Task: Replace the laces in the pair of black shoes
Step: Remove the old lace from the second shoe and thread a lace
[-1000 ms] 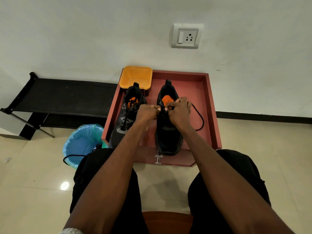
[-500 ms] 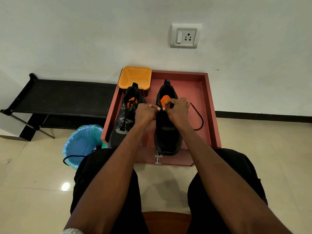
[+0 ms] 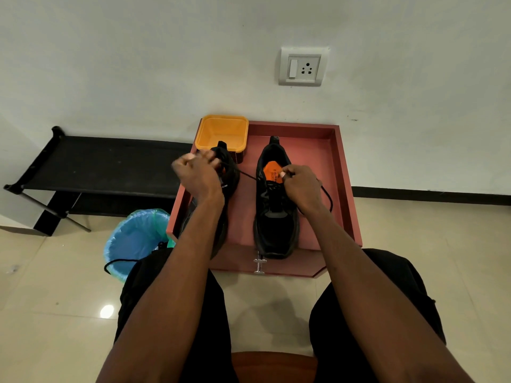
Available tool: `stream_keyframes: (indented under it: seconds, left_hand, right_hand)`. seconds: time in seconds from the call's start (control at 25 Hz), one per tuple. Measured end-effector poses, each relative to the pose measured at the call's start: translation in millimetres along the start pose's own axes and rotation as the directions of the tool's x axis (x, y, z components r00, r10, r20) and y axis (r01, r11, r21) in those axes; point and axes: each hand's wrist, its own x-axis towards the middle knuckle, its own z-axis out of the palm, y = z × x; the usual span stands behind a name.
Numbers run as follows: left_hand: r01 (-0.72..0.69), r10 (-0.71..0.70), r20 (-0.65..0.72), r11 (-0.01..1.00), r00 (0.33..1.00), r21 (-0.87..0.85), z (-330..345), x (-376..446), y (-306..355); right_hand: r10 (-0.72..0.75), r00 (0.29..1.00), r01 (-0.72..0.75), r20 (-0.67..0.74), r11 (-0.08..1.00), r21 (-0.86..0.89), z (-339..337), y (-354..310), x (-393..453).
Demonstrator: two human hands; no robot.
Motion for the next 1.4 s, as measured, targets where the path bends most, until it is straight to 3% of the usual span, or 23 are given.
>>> stream_keyframes:
  seconds: [0.08,0.16,0.2,0.28,0.36,0.44,0.52,0.64,0.72,0.8,0.84,0.88,0.96,1.0,1.12,1.28,1.4]
  left_hand:
    - [-0.161,0.162,-0.054,0.987,0.985,0.022,-0.7,-2.5,5.0]
    - [-0.177,0.148,0.126,0.946,0.981,0.273,1.7,-10.4,-4.9]
    - [-0.195,0.079,0.269,0.878,0.960,0.438,3.4,-15.6,-11.9]
    - [-0.325,-0.104,0.498,0.641,0.861,0.695,4.4,-20.7,-26.4]
    - [-0.488,-0.193,0.589,0.393,0.785,0.779,4.4,-20.8,-35.9]
    - [-0.558,-0.164,0.611,0.276,0.775,0.782,2.8,-21.9,-35.2]
    - [-0.540,-0.086,0.580,0.277,0.810,0.795,4.3,-23.8,-31.5]
    - [-0.431,0.124,0.413,0.249,0.902,0.867,3.0,-21.6,-23.2]
    - [-0.393,0.253,0.359,0.099,0.898,0.914,-1.5,-18.6,-19.4]
    - [-0.472,0.286,0.482,-0.106,0.828,0.875,-4.1,-13.2,-20.5]
    - [-0.551,0.225,0.564,-0.122,0.795,0.826,-2.7,-10.8,-23.7]
    - [-0.618,0.107,0.621,-0.062,0.776,0.784,-0.5,-6.0,-30.4]
    - [-0.638,-0.160,0.668,0.202,0.727,0.743,5.8,-7.4,-38.5]
    - [-0.638,-0.206,0.679,0.236,0.705,0.733,6.9,-9.2,-40.9]
    - [-0.647,-0.208,0.667,0.164,0.715,0.744,5.5,-14.7,-39.9]
    - [-0.530,-0.149,0.576,0.260,0.804,0.807,1.8,-11.8,-35.4]
    - [-0.469,-0.189,0.522,0.264,0.832,0.843,0.8,-13.6,-33.1]
  right_hand:
    - [-0.020,1.000,0.020,0.011,1.000,0.007,-0.1,1.6,-0.7]
    - [-0.038,0.999,0.038,0.038,0.999,-0.013,2.1,4.8,1.8]
    - [-0.040,0.998,0.041,0.046,0.999,-0.021,4.3,6.5,3.2]
    - [-0.050,0.998,0.052,0.038,0.998,-0.041,7.6,8.8,5.2]
    - [-0.066,0.997,0.069,0.033,0.995,-0.068,6.5,8.6,4.3]
    - [-0.064,0.997,0.067,0.039,0.995,-0.078,4.6,7.5,3.0]
    - [-0.065,0.997,0.069,0.043,0.994,-0.090,1.2,7.0,1.3]
    - [-0.075,0.995,0.080,0.060,0.993,-0.091,-1.0,7.1,0.6]
    - [-0.077,0.993,0.084,0.091,0.994,-0.065,-1.3,8.2,2.0]
    - [-0.077,0.990,0.087,0.122,0.993,-0.076,-5.8,8.4,1.8]
    - [-0.075,0.988,0.088,0.138,0.992,-0.093,-10.5,7.8,1.1]
    - [-0.065,0.986,0.081,0.154,0.991,-0.103,-15.9,6.3,-0.3]
    - [-0.028,0.985,0.045,0.172,0.994,-0.097,-22.3,4.2,-2.2]
    - [-0.022,0.985,0.042,0.170,0.992,-0.117,-24.7,3.0,-3.5]
    - [-0.030,0.987,0.060,0.158,0.981,-0.187,-28.8,1.6,-5.3]
    - [-0.022,0.992,0.043,0.125,0.985,-0.169,-29.3,2.2,-5.5]
    - [0.016,0.993,0.000,0.117,0.991,-0.133,-31.1,1.9,-7.4]
